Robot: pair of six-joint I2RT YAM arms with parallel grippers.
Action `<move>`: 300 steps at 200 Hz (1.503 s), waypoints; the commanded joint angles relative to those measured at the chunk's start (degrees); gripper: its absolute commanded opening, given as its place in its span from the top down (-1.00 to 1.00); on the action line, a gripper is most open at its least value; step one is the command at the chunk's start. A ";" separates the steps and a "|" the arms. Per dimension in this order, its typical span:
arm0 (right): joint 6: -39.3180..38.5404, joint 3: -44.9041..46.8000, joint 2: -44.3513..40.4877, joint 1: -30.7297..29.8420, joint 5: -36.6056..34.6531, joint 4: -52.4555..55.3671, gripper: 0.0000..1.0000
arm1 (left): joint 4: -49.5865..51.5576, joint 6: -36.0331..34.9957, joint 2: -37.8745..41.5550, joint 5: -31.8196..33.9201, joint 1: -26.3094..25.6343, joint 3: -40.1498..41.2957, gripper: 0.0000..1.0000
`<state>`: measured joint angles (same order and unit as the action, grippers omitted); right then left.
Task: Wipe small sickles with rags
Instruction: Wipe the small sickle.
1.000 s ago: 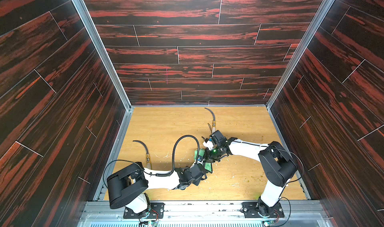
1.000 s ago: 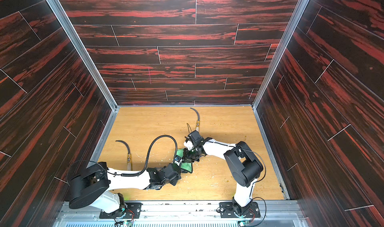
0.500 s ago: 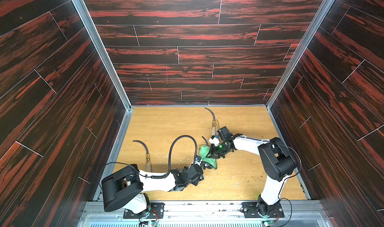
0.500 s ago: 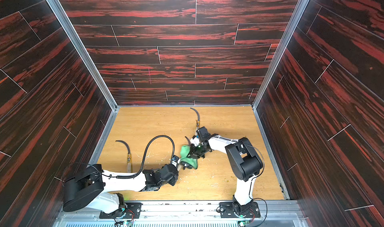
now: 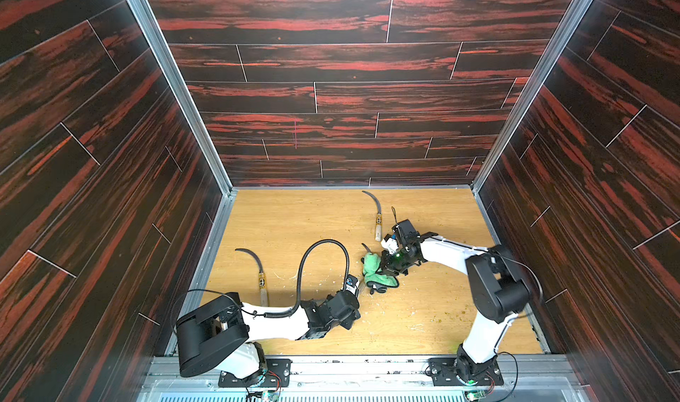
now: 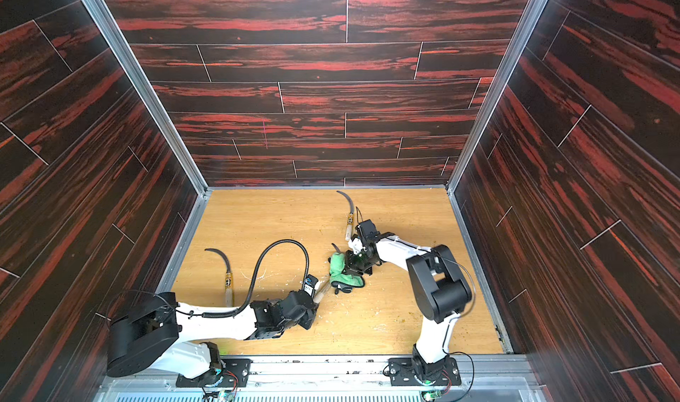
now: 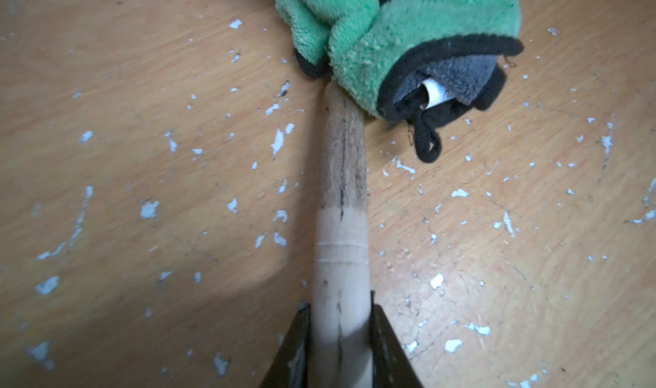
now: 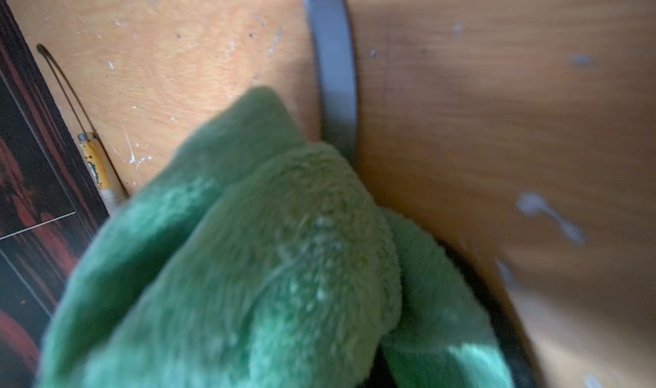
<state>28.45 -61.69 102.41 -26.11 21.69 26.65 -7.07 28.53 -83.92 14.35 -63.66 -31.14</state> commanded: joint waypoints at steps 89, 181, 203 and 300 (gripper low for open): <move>1.85 5.01 -5.62 -11.18 0.08 2.31 1.00 | 0.60 0.38 -3.57 -2.33 -0.58 -4.34 1.00; 3.65 5.71 6.21 -8.64 -4.44 -3.72 1.00 | 0.74 1.16 -1.98 -2.48 -0.64 -2.21 1.00; 2.10 4.73 6.07 -5.71 -5.77 -2.28 1.00 | 1.42 1.43 -1.01 -2.31 -0.63 -1.15 1.00; -1.15 -2.47 4.00 -1.14 -6.06 0.95 1.00 | 1.51 2.58 -1.19 -2.70 -0.59 0.18 1.00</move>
<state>28.51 -62.22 104.33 -28.25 23.88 28.93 -7.46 30.02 -86.85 11.84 -64.03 -31.70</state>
